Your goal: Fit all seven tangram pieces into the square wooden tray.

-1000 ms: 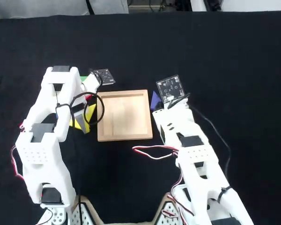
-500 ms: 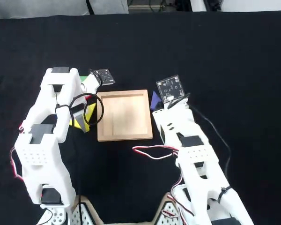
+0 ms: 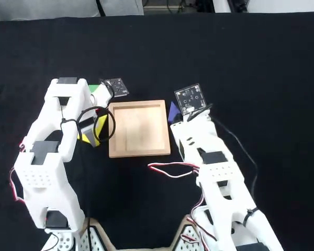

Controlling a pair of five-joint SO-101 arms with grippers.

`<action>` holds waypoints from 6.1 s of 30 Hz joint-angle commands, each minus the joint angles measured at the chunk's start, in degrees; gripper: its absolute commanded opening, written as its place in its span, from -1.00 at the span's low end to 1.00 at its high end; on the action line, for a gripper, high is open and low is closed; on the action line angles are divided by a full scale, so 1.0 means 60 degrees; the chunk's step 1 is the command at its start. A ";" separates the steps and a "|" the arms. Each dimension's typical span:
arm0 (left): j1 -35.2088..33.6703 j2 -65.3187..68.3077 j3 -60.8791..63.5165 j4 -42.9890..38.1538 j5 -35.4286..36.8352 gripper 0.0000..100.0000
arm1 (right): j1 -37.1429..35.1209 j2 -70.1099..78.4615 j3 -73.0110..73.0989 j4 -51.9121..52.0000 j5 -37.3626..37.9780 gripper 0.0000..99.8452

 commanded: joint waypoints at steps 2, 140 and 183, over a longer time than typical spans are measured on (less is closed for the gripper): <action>0.0007 -0.0117 -0.0256 -0.0278 0.1084 -0.64 | -0.0117 0.0022 -0.0066 -0.0234 0.0088 -0.98; 0.3421 -0.1832 -0.1560 0.0542 1.2161 -0.28 | 0.1788 -0.0066 -0.0388 -0.0249 -0.1465 -0.98; 0.4212 -0.2125 0.1223 -0.0498 1.1033 -0.94 | 0.1832 -0.0066 -0.0418 -0.0234 -0.1465 -0.98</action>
